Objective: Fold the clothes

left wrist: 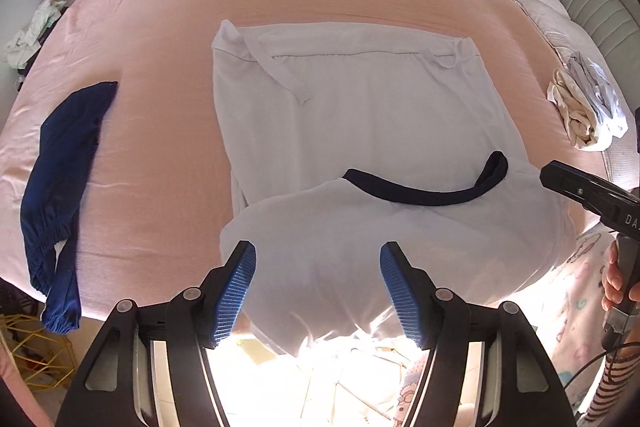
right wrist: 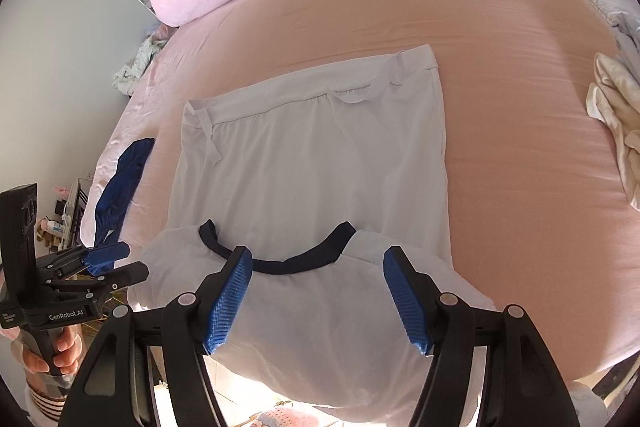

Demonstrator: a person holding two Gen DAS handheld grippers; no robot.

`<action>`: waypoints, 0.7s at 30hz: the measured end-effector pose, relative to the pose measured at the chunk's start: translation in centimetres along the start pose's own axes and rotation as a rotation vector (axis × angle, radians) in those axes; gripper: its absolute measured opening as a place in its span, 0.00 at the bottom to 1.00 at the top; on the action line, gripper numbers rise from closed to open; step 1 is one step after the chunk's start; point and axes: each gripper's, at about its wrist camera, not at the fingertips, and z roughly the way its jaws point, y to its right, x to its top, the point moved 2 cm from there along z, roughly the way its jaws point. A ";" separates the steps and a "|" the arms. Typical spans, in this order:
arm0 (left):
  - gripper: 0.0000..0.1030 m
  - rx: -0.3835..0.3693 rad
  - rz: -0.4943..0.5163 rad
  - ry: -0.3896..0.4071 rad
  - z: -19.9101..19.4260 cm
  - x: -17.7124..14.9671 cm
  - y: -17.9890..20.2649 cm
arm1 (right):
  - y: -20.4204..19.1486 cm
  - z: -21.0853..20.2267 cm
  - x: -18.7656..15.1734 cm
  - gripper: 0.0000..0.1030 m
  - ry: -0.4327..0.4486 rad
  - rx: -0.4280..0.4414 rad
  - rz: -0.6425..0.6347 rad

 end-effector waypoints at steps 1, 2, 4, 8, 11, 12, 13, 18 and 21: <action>0.61 0.003 -0.008 0.014 -0.2 -0.5 -0.4 | 0.1 -0.4 -0.6 0.68 0.005 0.000 -0.006; 0.61 0.002 -0.023 0.023 -0.3 -1.0 -0.8 | 0.2 -0.8 -1.2 0.68 0.004 0.004 -0.006; 0.61 -0.002 -0.045 0.043 -0.4 -1.9 -1.6 | 0.6 -1.7 -2.6 0.68 0.015 -0.029 -0.002; 0.61 0.026 -0.027 0.094 -1.9 -3.6 -2.6 | 0.1 -3.2 -5.0 0.68 0.074 -0.114 -0.070; 0.61 0.053 -0.009 0.122 -2.4 -4.6 -2.6 | -1.0 -3.6 -6.5 0.68 0.092 -0.118 -0.140; 0.61 0.052 -0.011 0.123 -2.4 -4.8 -2.5 | -1.4 -3.6 -7.0 0.68 0.094 -0.109 -0.154; 0.61 0.052 -0.011 0.125 -2.3 -5.1 -2.3 | -1.7 -3.5 -7.3 0.68 0.093 -0.095 -0.161; 0.61 0.138 0.053 0.164 -2.4 -6.5 -1.5 | -3.4 -2.4 -8.5 0.68 0.061 -0.099 -0.203; 0.61 0.276 0.139 0.200 -2.6 -7.8 -1.2 | -4.4 -1.6 -9.4 0.68 0.026 -0.123 -0.251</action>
